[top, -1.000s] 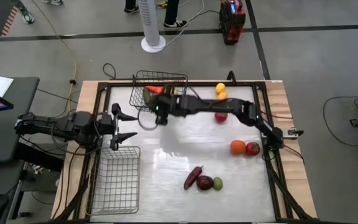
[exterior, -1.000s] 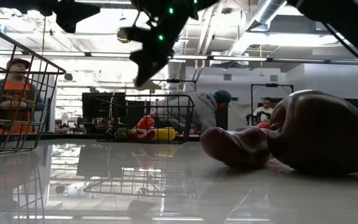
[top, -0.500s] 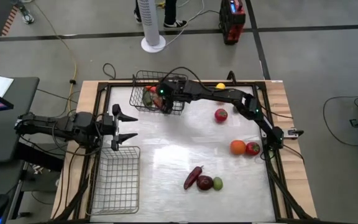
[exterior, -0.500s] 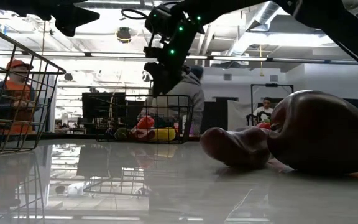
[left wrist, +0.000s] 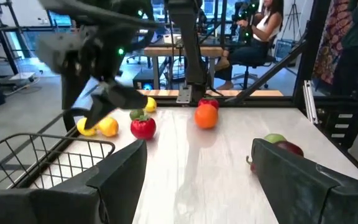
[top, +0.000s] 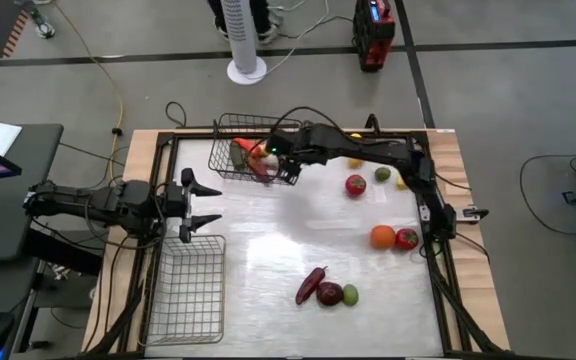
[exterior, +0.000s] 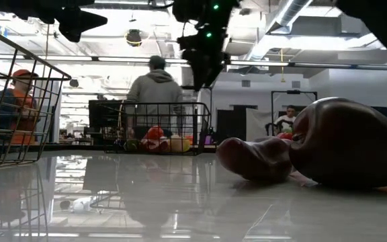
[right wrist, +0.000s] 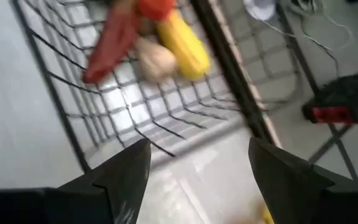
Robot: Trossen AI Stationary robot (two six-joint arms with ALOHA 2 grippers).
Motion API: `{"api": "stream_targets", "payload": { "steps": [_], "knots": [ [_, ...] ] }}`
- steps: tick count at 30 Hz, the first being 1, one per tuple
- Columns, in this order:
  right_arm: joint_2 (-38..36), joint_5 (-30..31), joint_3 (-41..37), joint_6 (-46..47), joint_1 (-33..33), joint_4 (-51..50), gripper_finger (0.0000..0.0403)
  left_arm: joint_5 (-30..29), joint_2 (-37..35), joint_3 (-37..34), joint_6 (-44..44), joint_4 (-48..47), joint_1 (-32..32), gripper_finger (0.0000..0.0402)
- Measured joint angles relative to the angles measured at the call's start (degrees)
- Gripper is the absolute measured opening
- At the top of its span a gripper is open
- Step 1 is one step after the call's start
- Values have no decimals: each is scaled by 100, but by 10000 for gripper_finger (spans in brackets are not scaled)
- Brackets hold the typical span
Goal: Sort produce into baskets
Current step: Put the red chili pepper into the black wire basket
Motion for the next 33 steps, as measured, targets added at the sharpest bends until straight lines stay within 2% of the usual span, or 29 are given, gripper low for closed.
{"api": "stream_targets", "payload": {
  "steps": [5,9,12,15,18,24,28,33],
  "knots": [
    [-610,152,-653,256,-53,-4,300,2,0,0,-14,-42,0,279],
    [-1236,21,-1654,553,-59,130,300,1,0,0,-18,-139,0,279],
    [-1674,-618,-2654,735,201,950,300,2,0,0,-18,-244,-2,279],
    [-1894,-1506,-3453,919,781,2034,300,-26,2,0,-18,-337,-2,279],
    [-1824,-1675,-3751,941,1583,2564,299,-142,0,0,-26,-373,-1,279],
    [-1068,-1242,-3532,594,3079,3221,299,-461,1,0,-59,-350,0,279],
    [-416,-1392,-2623,957,3428,2730,299,-724,59,-2,-63,-239,0,279],
    [375,-1352,-1361,925,3581,1610,300,-748,135,-2,-211,-29,2,279]
  ]
}}
